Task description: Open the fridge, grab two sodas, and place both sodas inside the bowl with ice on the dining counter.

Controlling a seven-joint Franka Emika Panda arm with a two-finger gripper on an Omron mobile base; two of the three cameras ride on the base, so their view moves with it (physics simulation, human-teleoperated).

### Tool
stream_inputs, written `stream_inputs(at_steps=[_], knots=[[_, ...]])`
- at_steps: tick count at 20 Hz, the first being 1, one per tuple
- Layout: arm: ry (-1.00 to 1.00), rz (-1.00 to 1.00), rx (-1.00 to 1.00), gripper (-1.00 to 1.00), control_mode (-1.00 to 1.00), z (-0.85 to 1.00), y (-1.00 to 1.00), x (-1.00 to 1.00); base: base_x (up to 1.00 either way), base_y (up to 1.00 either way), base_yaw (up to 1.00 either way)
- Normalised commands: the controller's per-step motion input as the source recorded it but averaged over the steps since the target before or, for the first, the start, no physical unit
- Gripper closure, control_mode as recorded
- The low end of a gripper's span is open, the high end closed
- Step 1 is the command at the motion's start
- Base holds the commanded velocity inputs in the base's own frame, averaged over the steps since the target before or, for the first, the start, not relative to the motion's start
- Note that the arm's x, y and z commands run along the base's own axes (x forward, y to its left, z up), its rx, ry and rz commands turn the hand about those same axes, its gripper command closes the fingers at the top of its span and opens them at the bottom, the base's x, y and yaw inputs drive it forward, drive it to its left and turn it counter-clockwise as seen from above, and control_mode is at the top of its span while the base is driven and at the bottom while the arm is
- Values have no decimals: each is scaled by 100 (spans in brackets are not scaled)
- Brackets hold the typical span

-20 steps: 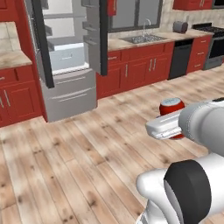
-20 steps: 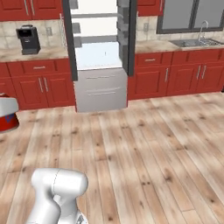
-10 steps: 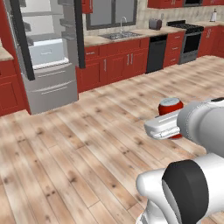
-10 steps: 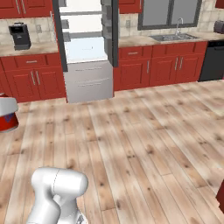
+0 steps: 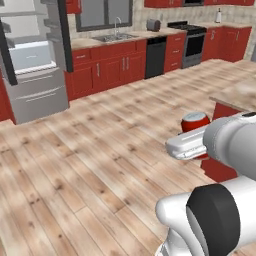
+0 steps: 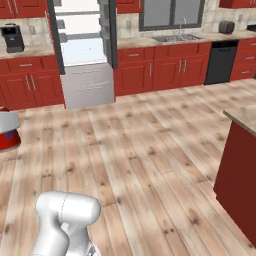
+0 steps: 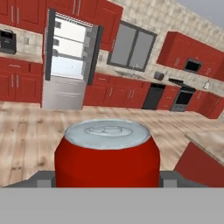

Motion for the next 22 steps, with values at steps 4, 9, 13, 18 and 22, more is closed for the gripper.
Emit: stream_inputs(at_steps=[4, 9, 13, 18, 22], knots=[[0, 0, 0, 100, 100, 0, 0, 0, -18, -93, -8], [0, 0, 0, 100, 100, 0, 0, 0, 0, -100, -3], [0, 0, 0, 100, 100, 0, 0, 0, 0, -100, -2], [0, 0, 0, 100, 100, 0, 0, 0, 0, -100, -2], [0, 0, 0, 100, 100, 0, 0, 0, 0, -100, -3]])
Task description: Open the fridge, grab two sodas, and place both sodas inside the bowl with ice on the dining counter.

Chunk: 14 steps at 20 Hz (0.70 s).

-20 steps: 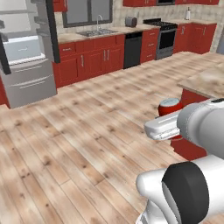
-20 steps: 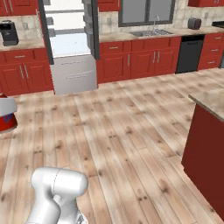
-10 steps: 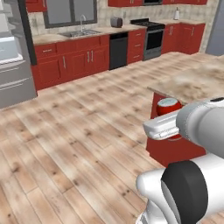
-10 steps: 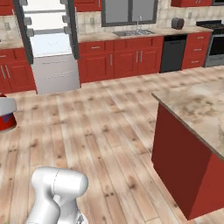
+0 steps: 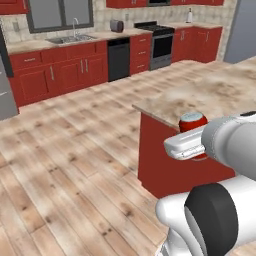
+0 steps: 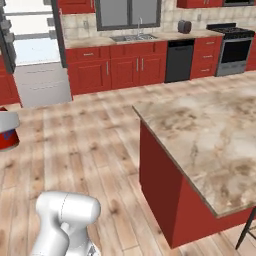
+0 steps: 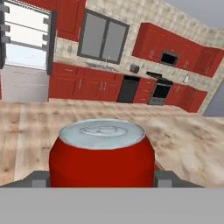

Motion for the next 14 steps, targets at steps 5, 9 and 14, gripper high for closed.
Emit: stream_inputs(at_steps=[5, 9, 14], knots=[[0, 0, 0, 100, 100, 0, 0, 0, 0, -100, -4], [0, 0, 0, 100, 100, 0, 0, 0, 0, -100, -4], [0, 0, 0, 100, 100, 0, 0, 0, 0, -100, -5]])
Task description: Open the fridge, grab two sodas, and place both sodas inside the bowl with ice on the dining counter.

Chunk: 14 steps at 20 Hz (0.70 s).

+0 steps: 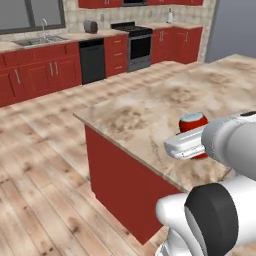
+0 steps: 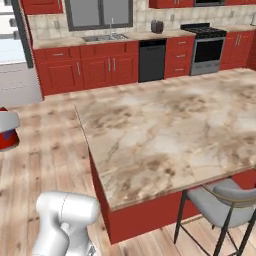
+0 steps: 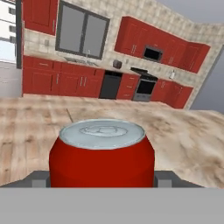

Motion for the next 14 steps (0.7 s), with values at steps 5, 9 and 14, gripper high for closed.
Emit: stream_inputs(at_steps=[5, 9, 14], knots=[[0, 0, 0, 100, 100, 0, 0, 0, -1, -100, -6], [0, 0, 0, 100, 100, 0, 0, 0, -16, -100, -5], [0, 0, 0, 100, 100, 0, 0, 0, -27, -100, -5]])
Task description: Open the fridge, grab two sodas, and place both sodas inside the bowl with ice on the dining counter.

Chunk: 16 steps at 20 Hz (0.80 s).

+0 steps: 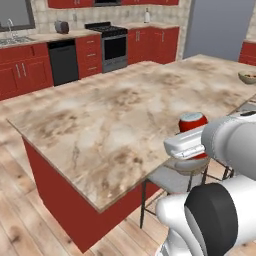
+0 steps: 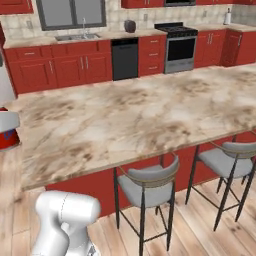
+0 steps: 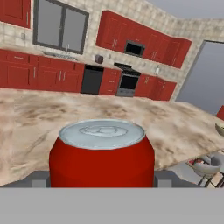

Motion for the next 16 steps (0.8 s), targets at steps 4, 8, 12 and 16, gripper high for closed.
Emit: stream_inputs(at_steps=[4, 8, 12, 16], knots=[[0, 0, 0, 100, 100, 0, 0, 0, -21, -100, -4], [0, 0, 0, 100, 100, 0, 0, 0, -4, -100, -3], [0, 0, 0, 100, 100, 0, 0, 0, 0, -100, -8], [0, 0, 0, 100, 100, 0, 0, 0, 20, -100, -4]])
